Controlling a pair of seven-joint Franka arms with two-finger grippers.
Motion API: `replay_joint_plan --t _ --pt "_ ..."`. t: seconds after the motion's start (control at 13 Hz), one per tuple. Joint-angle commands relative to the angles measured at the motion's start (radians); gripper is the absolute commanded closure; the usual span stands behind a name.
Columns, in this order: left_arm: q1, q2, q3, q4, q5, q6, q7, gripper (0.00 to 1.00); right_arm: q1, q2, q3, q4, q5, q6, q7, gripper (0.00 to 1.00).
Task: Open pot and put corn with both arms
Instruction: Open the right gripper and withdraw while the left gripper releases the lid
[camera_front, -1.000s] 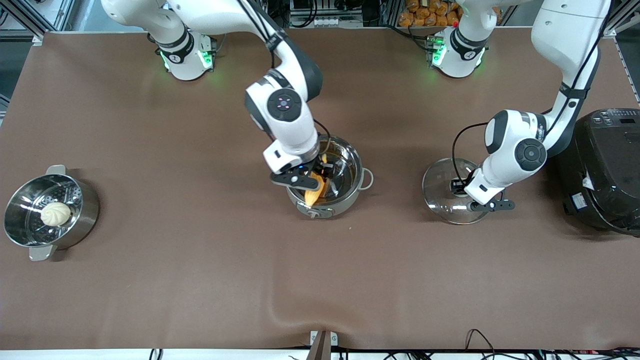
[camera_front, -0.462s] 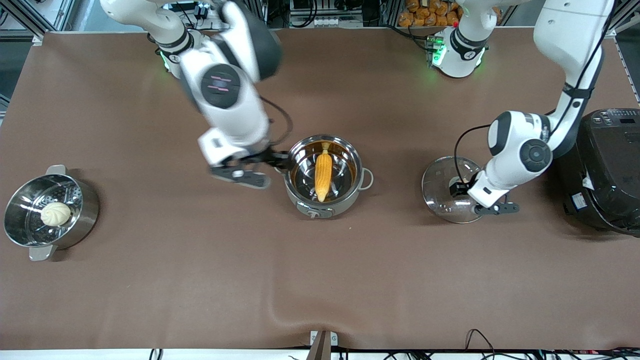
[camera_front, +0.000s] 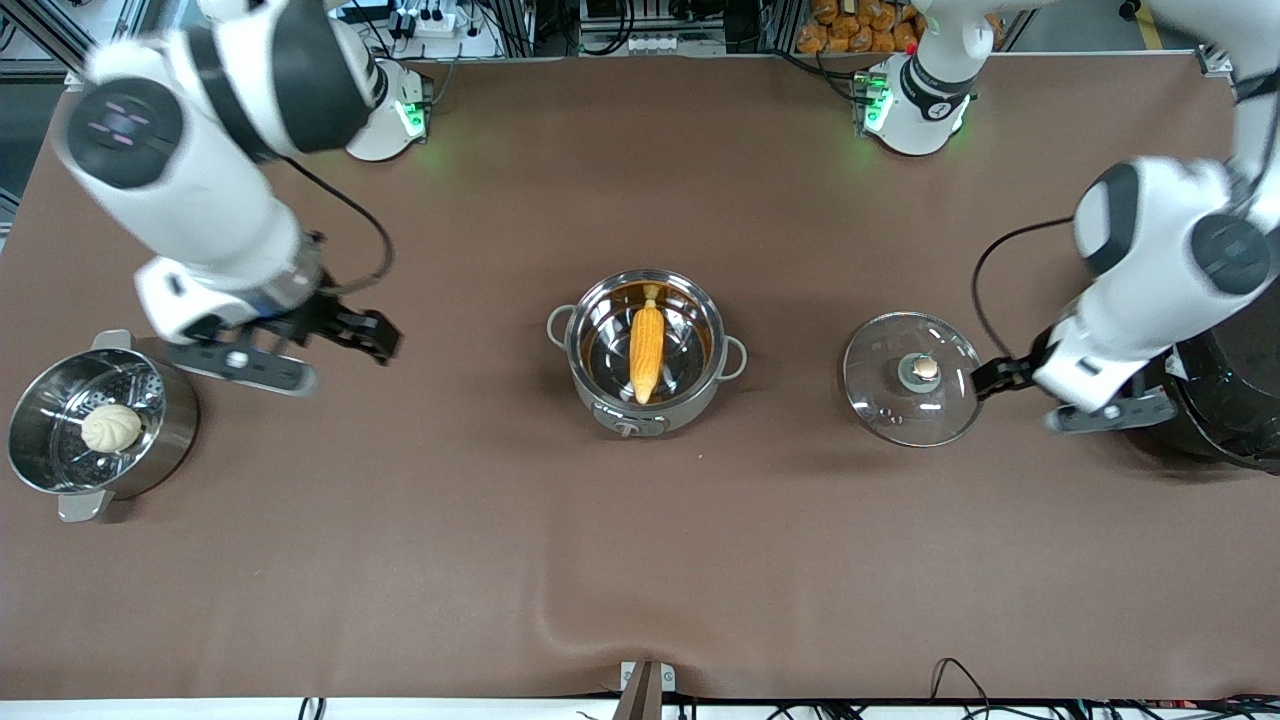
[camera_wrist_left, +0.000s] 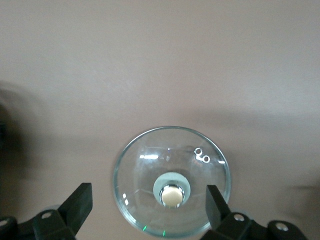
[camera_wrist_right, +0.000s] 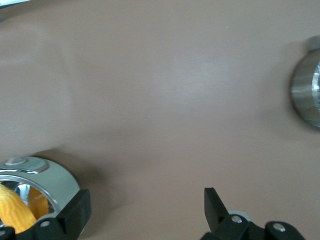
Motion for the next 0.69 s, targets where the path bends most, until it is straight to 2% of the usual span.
replay_joint_plan --t 0.0,0.15,0.31,0.62 --pt "0.013 0.008 -0.002 0.190 -0.003 -0.190 0.108 0.00 -0.059 -0.086 0.018 -0.017 -0.013 -0.071 -0.057 0.00" --pt "0.016 0.013 0.000 0.301 -0.008 -0.334 0.131 0.00 -0.099 -0.127 0.018 -0.014 0.010 -0.118 -0.152 0.00" --pt "0.013 0.004 0.000 0.338 -0.009 -0.390 0.128 0.00 -0.143 -0.135 0.018 -0.014 0.038 -0.162 -0.179 0.00" --pt "0.013 -0.031 -0.008 0.381 -0.015 -0.486 0.127 0.00 -0.201 -0.186 0.018 -0.023 0.038 -0.210 -0.275 0.00"
